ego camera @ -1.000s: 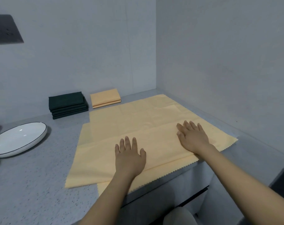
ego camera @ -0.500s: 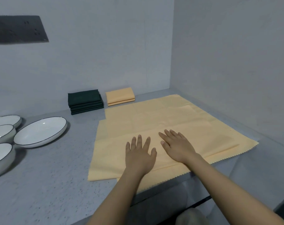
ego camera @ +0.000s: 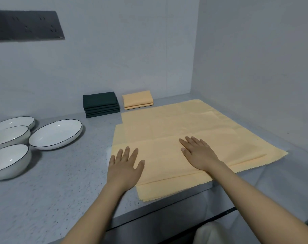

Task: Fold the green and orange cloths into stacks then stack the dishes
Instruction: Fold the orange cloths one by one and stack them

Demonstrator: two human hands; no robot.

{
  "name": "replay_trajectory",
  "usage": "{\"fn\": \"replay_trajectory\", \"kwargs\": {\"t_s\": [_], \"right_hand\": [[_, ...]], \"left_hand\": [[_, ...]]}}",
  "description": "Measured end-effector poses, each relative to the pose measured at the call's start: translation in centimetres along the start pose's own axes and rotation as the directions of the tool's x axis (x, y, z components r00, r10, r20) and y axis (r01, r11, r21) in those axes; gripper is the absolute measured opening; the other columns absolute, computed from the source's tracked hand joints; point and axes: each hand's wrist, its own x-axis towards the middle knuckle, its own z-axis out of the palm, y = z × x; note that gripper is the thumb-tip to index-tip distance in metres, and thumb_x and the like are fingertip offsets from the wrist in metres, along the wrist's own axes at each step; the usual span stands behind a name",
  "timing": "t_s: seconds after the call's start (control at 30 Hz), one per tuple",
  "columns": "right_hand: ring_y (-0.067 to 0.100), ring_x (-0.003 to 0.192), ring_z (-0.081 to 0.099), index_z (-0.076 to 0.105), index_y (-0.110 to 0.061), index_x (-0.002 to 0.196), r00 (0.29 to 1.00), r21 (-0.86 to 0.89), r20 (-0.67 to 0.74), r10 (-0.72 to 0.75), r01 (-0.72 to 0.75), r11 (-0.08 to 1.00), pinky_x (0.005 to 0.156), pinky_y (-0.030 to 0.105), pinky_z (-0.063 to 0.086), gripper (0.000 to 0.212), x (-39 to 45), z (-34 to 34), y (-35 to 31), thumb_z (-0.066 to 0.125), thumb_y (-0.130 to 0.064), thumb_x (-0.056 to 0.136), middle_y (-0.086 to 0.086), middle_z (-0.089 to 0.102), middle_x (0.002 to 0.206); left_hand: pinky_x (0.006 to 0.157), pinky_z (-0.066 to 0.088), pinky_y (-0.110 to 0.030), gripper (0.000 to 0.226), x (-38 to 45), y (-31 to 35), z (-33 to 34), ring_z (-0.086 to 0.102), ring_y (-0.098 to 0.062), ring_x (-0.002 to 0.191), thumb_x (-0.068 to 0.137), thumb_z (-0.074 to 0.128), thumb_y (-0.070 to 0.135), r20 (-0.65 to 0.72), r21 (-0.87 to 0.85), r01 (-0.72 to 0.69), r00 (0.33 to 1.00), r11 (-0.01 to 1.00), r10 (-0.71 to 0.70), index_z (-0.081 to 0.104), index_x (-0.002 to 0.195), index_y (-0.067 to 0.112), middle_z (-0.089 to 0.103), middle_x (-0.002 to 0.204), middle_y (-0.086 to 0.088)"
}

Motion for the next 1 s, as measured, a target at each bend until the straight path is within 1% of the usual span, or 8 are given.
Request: {"fn": "replay_trajectory", "kwargs": {"t_s": [0.1, 0.17, 0.23, 0.27, 0.43, 0.67, 0.8, 1.0], "right_hand": [[0.014, 0.147, -0.001, 0.010, -0.032, 0.151, 1.000, 0.007, 0.012, 0.000, 0.000, 1.000, 0.118, 0.033, -0.002, 0.051, 0.2, -0.2, -0.1, 0.016, -0.042, 0.101, -0.005, 0.003, 0.159], [0.017, 0.146, 0.005, 0.017, -0.030, 0.150, 1.000, 0.039, 0.013, -0.003, 0.002, 0.999, 0.117, 0.035, 0.003, 0.051, 0.5, -0.7, -0.1, 0.023, -0.041, 0.101, -0.002, 0.010, 0.159], [0.024, 0.141, 0.021, 0.032, -0.027, 0.146, 1.000, 0.064, -0.017, -0.011, 0.012, 0.998, 0.113, 0.035, 0.015, 0.049, 0.7, -1.5, -0.3, 0.035, -0.039, 0.098, 0.000, 0.030, 0.153], [0.026, 0.135, 0.030, 0.042, -0.024, 0.140, 0.998, 0.066, -0.057, -0.024, 0.028, 0.997, 0.109, 0.034, 0.021, 0.046, 1.1, -2.1, -0.4, 0.040, -0.037, 0.096, 0.001, 0.042, 0.146], [0.024, 0.127, 0.037, 0.051, -0.023, 0.133, 0.990, 0.097, -0.137, -0.038, 0.052, 0.994, 0.102, 0.031, 0.026, 0.040, 5.8, -4.2, -0.8, 0.046, -0.032, 0.094, -0.004, 0.053, 0.135], [0.023, 0.129, 0.037, 0.048, -0.026, 0.135, 0.994, 0.065, -0.108, 0.001, 0.006, 0.998, 0.103, 0.033, 0.026, 0.039, 14.9, -3.7, 1.1, 0.044, -0.034, 0.096, -0.003, 0.048, 0.140], [0.022, 0.128, 0.039, 0.050, -0.027, 0.134, 0.982, 0.107, -0.182, 0.040, -0.021, 0.994, 0.102, 0.032, 0.024, 0.038, 18.1, -2.9, 2.5, 0.045, -0.032, 0.097, -0.005, 0.048, 0.140], [0.018, 0.113, 0.047, 0.064, -0.030, 0.114, 0.947, 0.156, -0.312, 0.078, -0.030, 0.987, 0.092, 0.030, 0.021, 0.024, 20.5, -2.4, 4.0, 0.054, -0.034, 0.092, -0.005, 0.058, 0.110]], "left_hand": [[0.119, -0.008, -0.041, 0.061, 0.0, 0.3, -0.4, -0.011, -0.019, 0.147, 0.096, 0.013, 0.058, 0.008, -0.013, 0.012, 1.000, 1.000, -0.012, 0.000, 0.152, 0.035, -0.009, 0.160, 0.003], [0.118, 0.000, -0.044, 0.060, 0.5, 0.8, -1.0, 0.003, -0.024, 0.147, 0.096, 0.017, 0.056, 0.008, -0.043, 0.045, 0.999, 0.998, -0.045, 0.021, 0.150, 0.030, 0.009, 0.160, -0.006], [0.113, 0.017, -0.048, 0.048, 1.0, 1.4, -1.8, 0.033, -0.030, 0.133, 0.094, 0.022, 0.051, -0.044, -0.066, 0.051, 0.998, 0.997, -0.054, 0.054, 0.116, 0.023, 0.047, 0.136, -0.009], [0.108, 0.023, -0.048, 0.040, 1.5, 1.8, -2.4, 0.043, -0.029, 0.123, 0.093, 0.026, 0.047, -0.082, -0.070, 0.035, 0.996, 0.997, -0.041, 0.055, 0.098, 0.021, 0.054, 0.119, -0.005], [0.109, 0.023, -0.041, 0.038, 6.6, 3.7, -5.0, 0.048, -0.026, 0.120, 0.098, 0.035, 0.030, -0.123, -0.132, 0.021, 0.992, 0.991, -0.037, 0.056, 0.125, 0.015, 0.052, 0.130, -0.005], [0.095, 0.029, -0.034, 0.031, 15.6, 4.0, -4.0, 0.053, -0.027, 0.107, 0.097, 0.035, 0.022, -0.180, -0.179, -0.004, 0.983, 0.984, -0.029, 0.061, 0.112, 0.013, 0.060, 0.116, -0.004], [0.101, 0.022, -0.034, 0.030, 18.9, 2.7, -3.0, 0.049, -0.019, 0.116, 0.098, 0.040, 0.025, -0.239, -0.223, -0.045, 0.971, 0.974, -0.010, 0.061, 0.116, 0.015, 0.059, 0.118, 0.003], [0.089, 0.017, -0.028, 0.033, 21.5, 1.1, -2.3, 0.040, -0.018, 0.121, 0.097, 0.049, 0.034, -0.326, -0.248, -0.056, 0.945, 0.967, -0.029, 0.058, 0.127, 0.025, 0.054, 0.125, 0.002]]}}
